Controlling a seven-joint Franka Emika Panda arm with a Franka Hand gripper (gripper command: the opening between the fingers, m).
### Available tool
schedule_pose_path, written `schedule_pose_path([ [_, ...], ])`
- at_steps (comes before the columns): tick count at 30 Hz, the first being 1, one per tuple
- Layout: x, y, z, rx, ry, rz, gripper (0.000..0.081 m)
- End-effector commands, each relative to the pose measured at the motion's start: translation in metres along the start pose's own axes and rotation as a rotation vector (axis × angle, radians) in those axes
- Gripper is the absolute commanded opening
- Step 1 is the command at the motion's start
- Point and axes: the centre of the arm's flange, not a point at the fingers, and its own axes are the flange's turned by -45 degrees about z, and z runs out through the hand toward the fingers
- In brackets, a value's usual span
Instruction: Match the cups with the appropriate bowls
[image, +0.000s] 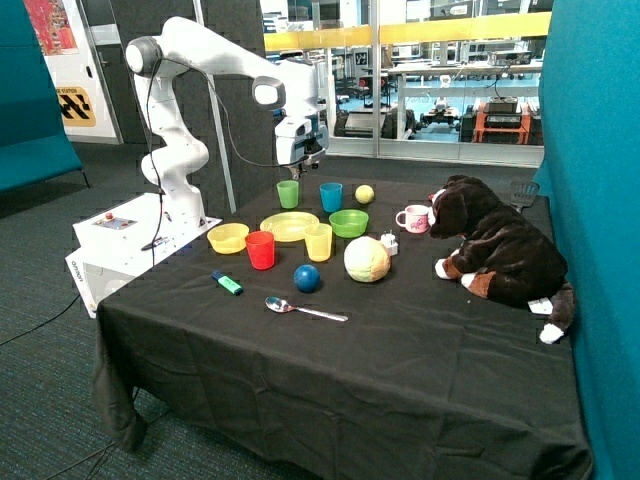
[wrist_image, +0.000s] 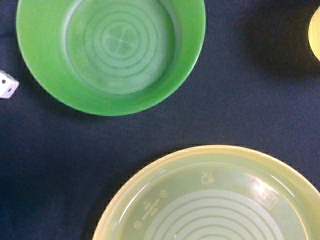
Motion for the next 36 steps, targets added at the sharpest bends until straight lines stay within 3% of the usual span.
schedule_pose_path([
  [1, -0.013, -0.011, 0.008, -0.0003, -0.0116, -0.379, 0.0808],
  [3, -0.012, -0.006, 0.011, -0.0004, -0.0116, -0.366, 0.0808],
  [4, -0.011, -0.004, 0.012, -0.0004, -0.0116, -0.365, 0.0490],
  [5, -0.011, -0.003, 0.012, -0.0004, -0.0116, -0.363, 0.0268],
  [6, -0.010, -0.002, 0.013, -0.0004, -0.0116, -0.362, 0.0155],
  [8, -0.009, -0.001, 0.013, -0.0004, -0.0116, -0.360, 0.0067],
  [19, -0.002, 0.006, 0.018, -0.0006, -0.0116, -0.338, 0.0059],
  [30, 0.017, 0.033, 0.035, -0.0013, -0.0115, -0.213, 0.0068],
  [36, 0.030, 0.041, 0.043, -0.0014, -0.0115, -0.195, 0.0070],
])
